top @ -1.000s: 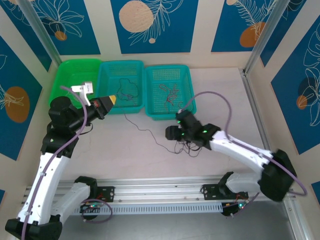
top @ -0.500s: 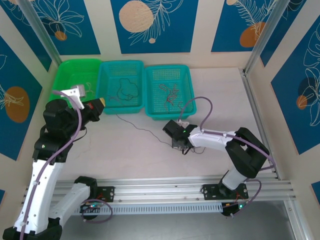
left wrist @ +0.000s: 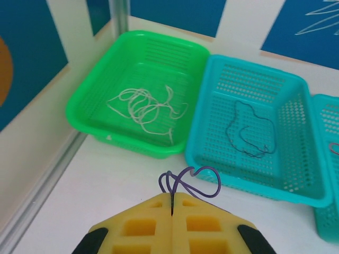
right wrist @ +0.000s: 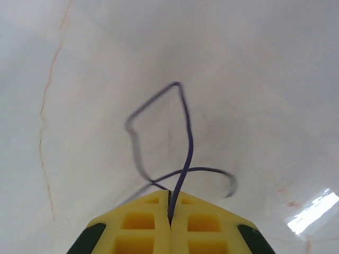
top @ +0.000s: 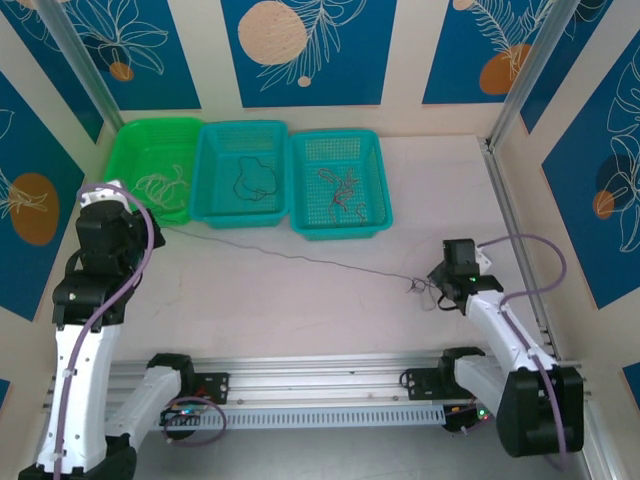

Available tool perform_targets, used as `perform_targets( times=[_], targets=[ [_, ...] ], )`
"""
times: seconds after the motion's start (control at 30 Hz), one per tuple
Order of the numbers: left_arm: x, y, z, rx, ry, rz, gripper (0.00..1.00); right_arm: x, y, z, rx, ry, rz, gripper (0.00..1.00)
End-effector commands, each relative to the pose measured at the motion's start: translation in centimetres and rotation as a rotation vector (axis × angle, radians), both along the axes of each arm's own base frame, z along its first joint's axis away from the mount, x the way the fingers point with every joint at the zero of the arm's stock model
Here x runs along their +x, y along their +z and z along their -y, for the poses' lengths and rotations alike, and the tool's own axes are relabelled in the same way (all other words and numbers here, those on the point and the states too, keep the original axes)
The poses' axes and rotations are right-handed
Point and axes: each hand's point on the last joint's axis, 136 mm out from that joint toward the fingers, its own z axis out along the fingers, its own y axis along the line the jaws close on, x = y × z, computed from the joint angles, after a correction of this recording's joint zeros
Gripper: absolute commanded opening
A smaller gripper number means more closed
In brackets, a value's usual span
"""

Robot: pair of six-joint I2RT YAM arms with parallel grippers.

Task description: Untangle the cables

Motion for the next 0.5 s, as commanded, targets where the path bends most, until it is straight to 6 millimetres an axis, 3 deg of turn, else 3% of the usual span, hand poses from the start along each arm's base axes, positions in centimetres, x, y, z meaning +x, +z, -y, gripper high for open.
perform_targets(
  times=[0.0,0.13,0.3,0.4,0.47],
  targets=[
    [-0.7,0.7,-1.6,0.041,0.056,0.005,0.00,0.4,-0.3,-0.4,0.094,0.028,0.023,0.00],
    [-0.7,0.1,-3.1,0.042,0.115,-0.020,0.00,0.1,-1.0,1.0,0.192,-0.072,0.040,0.00],
    [-0.9,-1.9,-3.7,-0.026,0.134,-0.052,0.00,0.2,0.3,1.9,0.218,-0.082,0.094,0.00],
    [0.5,-3.5,-0.6,-0.144,-0.022,-0.033,0.00,1.0,0.9,0.2,0.244,0.015,0.118,0.00],
    [2.0,-4.4,3.3,-0.276,-0.222,0.000,0.00,1.4,1.1,-1.8,0.246,0.108,0.098,0.00]
  ],
)
